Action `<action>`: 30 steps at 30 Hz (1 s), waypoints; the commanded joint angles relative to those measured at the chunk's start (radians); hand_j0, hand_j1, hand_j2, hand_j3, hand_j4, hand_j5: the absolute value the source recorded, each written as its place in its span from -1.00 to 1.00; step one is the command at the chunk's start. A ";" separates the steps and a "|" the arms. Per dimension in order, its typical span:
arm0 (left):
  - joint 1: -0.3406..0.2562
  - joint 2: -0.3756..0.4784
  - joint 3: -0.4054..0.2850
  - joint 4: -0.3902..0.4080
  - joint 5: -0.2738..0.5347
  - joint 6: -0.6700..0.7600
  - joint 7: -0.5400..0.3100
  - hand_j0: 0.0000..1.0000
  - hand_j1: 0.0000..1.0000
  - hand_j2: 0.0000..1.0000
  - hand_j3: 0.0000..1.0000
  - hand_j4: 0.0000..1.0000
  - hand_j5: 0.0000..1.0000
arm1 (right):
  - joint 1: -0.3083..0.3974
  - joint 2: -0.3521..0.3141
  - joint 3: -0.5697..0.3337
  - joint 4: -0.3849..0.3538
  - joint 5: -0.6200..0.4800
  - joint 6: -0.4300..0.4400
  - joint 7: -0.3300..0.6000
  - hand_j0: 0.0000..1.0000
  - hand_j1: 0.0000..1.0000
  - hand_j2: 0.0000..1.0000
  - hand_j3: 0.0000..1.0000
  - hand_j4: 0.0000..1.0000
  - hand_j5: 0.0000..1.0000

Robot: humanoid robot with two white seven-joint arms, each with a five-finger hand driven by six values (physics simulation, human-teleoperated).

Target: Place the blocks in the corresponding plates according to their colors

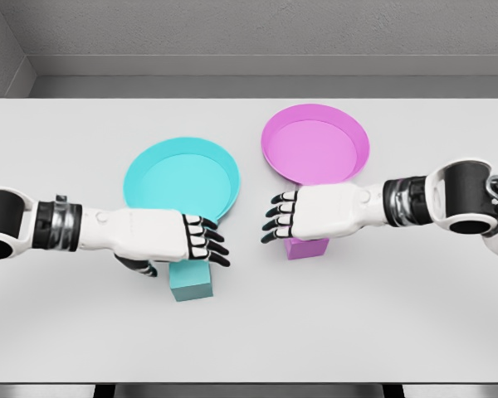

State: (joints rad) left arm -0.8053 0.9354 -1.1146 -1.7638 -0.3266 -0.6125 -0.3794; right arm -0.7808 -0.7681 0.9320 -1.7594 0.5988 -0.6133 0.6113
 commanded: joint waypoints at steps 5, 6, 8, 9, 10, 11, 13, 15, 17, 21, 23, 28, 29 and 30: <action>0.002 -0.004 -0.011 0.001 0.003 0.002 -0.010 1.00 1.00 1.00 1.00 1.00 1.00 | 0.002 0.009 0.025 0.000 0.079 0.002 0.000 1.00 1.00 1.00 1.00 1.00 1.00; 0.003 -0.004 -0.011 0.001 0.003 0.002 -0.019 1.00 1.00 1.00 1.00 1.00 1.00 | 0.002 0.010 0.024 0.001 0.090 0.002 0.000 1.00 1.00 1.00 1.00 1.00 1.00; 0.003 -0.004 -0.024 0.001 0.001 0.002 -0.021 1.00 1.00 1.00 1.00 1.00 1.00 | 0.000 0.010 0.016 0.005 0.092 0.002 0.000 1.00 1.00 1.00 1.00 1.00 1.00; 0.003 -0.004 -0.025 0.001 0.003 0.002 -0.023 1.00 1.00 1.00 1.00 1.00 1.00 | 0.002 0.010 0.016 0.006 0.096 0.002 0.000 1.00 1.00 1.00 1.00 1.00 1.00; 0.003 -0.004 -0.025 0.001 0.001 0.002 -0.023 1.00 1.00 1.00 1.00 1.00 1.00 | 0.003 0.010 0.016 0.008 0.099 0.002 0.000 1.00 1.00 1.00 1.00 1.00 1.00; 0.003 -0.004 -0.025 0.001 0.001 0.002 -0.023 1.00 1.00 1.00 1.00 1.00 1.00 | 0.003 0.009 0.016 0.008 0.099 0.002 0.000 1.00 1.00 1.00 1.00 1.00 1.00; 0.003 -0.003 -0.025 0.001 0.001 0.002 -0.021 0.97 0.97 0.97 0.97 0.97 0.97 | 0.005 0.010 0.014 0.009 0.099 0.002 0.000 0.85 0.85 0.85 0.85 0.85 0.85; 0.003 0.000 -0.025 0.001 0.001 0.002 -0.021 0.86 0.86 0.86 0.86 0.86 0.86 | 0.006 0.009 0.016 0.009 0.099 0.002 0.000 0.83 0.83 0.83 0.83 0.83 0.83; 0.002 0.005 -0.024 0.001 0.001 0.002 -0.021 0.69 0.69 0.69 0.69 0.69 0.69 | 0.012 0.009 0.019 0.008 0.116 0.002 0.000 0.83 0.83 0.83 0.83 0.83 0.83; 0.002 0.008 -0.022 0.001 0.001 0.002 -0.019 0.50 0.50 0.50 0.50 0.50 0.50 | 0.037 0.009 0.024 0.011 0.176 0.002 0.000 0.88 0.88 0.88 0.88 0.88 0.88; 0.003 0.005 -0.025 0.001 0.000 0.002 -0.024 -0.06 -0.06 -0.06 -0.06 -0.06 -0.06 | 0.037 0.006 0.024 0.011 0.176 0.002 0.000 0.88 0.88 0.88 0.88 0.88 0.88; 0.003 0.005 -0.025 0.001 0.000 0.002 -0.029 -0.18 -0.18 -0.18 -0.18 -0.18 -0.18 | 0.035 0.000 0.016 0.012 0.176 0.002 0.000 0.52 0.52 0.52 0.52 0.52 0.52; 0.003 0.005 -0.025 0.001 0.000 0.002 -0.029 -0.21 -0.21 -0.21 -0.21 -0.21 -0.21 | 0.037 0.000 0.014 0.017 0.176 0.002 0.000 0.47 0.47 0.47 0.47 0.47 0.47; 0.003 0.005 -0.025 0.001 0.000 0.002 -0.029 -0.24 -0.24 -0.24 -0.24 -0.24 -0.24 | 0.037 -0.002 0.014 0.021 0.176 0.002 0.000 0.46 0.46 0.46 0.46 0.46 0.46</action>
State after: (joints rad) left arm -0.8023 0.9404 -1.1392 -1.7626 -0.3273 -0.6111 -0.4082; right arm -0.7425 -0.7662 0.9428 -1.7469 0.7001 -0.5780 0.5937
